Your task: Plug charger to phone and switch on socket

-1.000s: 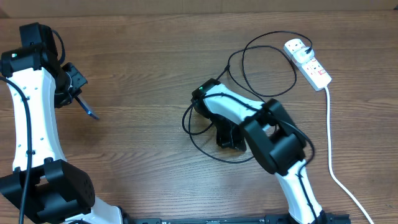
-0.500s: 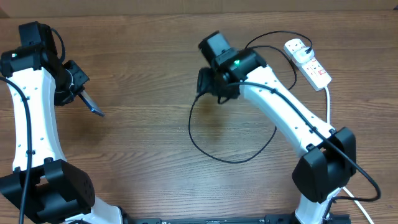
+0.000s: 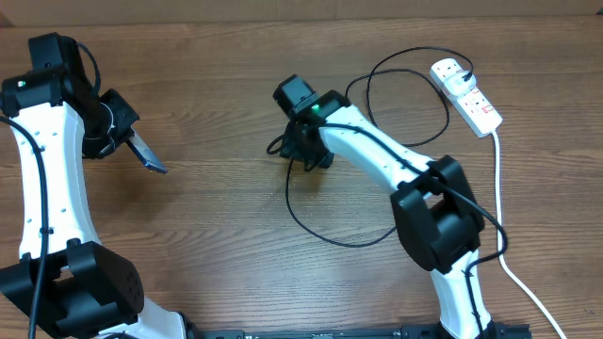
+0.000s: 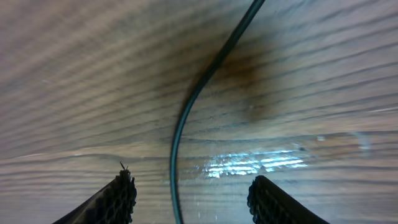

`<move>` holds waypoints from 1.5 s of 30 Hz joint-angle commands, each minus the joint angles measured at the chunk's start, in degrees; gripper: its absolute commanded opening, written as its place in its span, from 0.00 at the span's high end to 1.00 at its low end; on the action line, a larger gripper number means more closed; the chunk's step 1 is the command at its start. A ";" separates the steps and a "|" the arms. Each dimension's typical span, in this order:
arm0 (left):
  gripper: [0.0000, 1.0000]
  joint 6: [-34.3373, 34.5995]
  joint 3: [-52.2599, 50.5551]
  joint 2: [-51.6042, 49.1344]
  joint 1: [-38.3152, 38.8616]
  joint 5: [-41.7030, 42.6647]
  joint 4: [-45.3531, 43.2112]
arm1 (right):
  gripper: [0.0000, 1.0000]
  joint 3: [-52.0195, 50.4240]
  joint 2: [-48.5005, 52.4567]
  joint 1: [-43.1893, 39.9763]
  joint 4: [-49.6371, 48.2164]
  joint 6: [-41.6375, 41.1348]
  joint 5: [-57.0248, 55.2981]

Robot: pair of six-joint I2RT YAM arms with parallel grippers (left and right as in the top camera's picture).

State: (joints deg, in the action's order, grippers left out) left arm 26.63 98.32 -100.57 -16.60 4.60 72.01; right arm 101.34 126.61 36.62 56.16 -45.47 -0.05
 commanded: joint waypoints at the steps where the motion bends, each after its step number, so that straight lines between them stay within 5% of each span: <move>1: 0.96 0.17 0.83 0.52 0.13 1.40 -0.26 | 0.42 0.35 0.94 2.05 0.22 -2.78 -2.95; 10: 0.96 0.17 0.83 0.52 0.13 1.38 -0.33 | 0.53 0.31 4.31 5.42 3.15 -2.73 -3.45; 17: 0.96 0.17 0.83 0.52 0.13 1.40 -0.26 | 0.89 0.15 6.51 5.70 7.39 -2.56 -3.67; 20: 0.96 0.17 0.83 0.52 0.13 1.38 -0.26 | 0.96 0.15 6.51 5.70 10.71 -2.51 -2.45; 28: 0.96 0.20 0.83 0.52 0.13 1.44 -0.28 | 0.96 -1.05 6.49 5.95 24.17 1.03 -2.47; 33: 0.96 0.17 0.83 0.52 0.13 1.42 -0.26 | 0.97 -9.33 5.38 7.19 23.89 2.03 -2.45; 42: 0.96 0.15 0.83 0.52 0.26 1.25 -1.16 | 0.96 -21.24 -11.85 7.67 22.86 2.32 -2.89; 44: 0.96 0.15 0.83 0.52 0.61 1.25 -1.68 | 0.87 -21.24 -16.06 7.56 23.52 2.54 -2.89; 45: 0.96 0.17 0.83 0.52 0.66 1.25 -1.88 | 0.66 -21.22 -17.66 7.34 23.50 2.91 -2.86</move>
State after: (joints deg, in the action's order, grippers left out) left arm 26.61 98.32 -100.57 -16.49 5.19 70.78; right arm 79.64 117.10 44.01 79.72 -43.05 -2.35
